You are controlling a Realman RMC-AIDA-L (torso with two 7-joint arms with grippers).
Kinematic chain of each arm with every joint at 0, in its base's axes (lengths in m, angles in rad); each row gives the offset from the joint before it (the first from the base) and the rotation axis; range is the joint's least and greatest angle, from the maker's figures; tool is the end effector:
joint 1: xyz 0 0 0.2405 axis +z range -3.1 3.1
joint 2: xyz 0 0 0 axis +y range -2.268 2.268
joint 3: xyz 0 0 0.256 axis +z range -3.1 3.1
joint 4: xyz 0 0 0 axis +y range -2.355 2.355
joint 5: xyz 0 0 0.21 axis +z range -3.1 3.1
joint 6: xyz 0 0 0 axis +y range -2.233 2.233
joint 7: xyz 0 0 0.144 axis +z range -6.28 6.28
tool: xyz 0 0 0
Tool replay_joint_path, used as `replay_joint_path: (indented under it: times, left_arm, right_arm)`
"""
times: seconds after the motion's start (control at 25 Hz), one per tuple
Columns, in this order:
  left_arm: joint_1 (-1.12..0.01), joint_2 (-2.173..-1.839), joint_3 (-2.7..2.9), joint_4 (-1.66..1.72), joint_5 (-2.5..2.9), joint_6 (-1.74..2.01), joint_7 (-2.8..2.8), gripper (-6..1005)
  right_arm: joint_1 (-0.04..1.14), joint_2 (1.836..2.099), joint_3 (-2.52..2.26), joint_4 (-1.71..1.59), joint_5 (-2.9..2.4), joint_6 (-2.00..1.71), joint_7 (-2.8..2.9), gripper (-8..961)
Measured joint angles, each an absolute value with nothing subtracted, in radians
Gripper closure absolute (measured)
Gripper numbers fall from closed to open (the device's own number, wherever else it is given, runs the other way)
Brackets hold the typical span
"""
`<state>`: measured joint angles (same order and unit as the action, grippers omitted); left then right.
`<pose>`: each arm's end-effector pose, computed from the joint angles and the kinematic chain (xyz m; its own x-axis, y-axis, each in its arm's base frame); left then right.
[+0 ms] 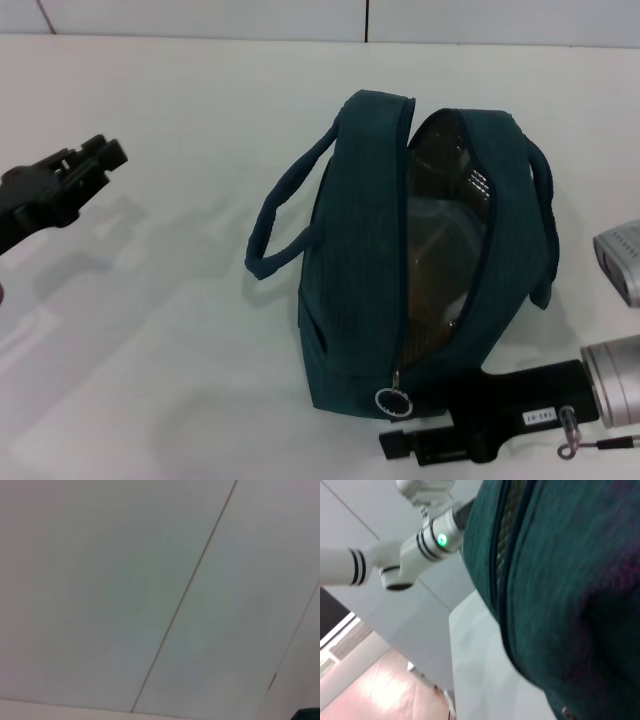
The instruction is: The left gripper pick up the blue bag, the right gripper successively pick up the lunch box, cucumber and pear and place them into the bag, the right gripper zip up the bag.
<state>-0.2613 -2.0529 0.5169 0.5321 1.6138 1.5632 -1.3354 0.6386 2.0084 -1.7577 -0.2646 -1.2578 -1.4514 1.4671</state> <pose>-0.3400 0.2724 0.0514 0.4252 0.2932 0.8563 0.7965 -0.5706 -0.2001 0.2407 0.2719 -0.0942 0.7646 -0.5898 -0.2596 -0.5073 -0.7994 0.3219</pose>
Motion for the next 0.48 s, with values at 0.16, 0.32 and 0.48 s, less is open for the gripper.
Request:
replay_joint_path:
  times: [0.16, 0.32, 0.48]
  left_arm:
    - [-0.228, -2.052, 0.517, 0.565, 1.615, 1.563, -1.336, 728]
    - [-0.212, -2.052, 0.511, 0.576, 1.613, 1.563, -1.346, 728]
    - [-0.208, -2.051, 0.507, 0.576, 1.610, 1.563, -1.350, 728]
  right_arm:
    - [0.633, 2.007, -1.729, -0.269, -1.256, -1.453, 1.466, 437]
    - [0.627, 2.009, -1.708, -0.271, -1.256, -1.436, 1.464, 442]
    - [0.628, 2.011, -1.700, -0.271, -1.254, -1.398, 1.469, 447]
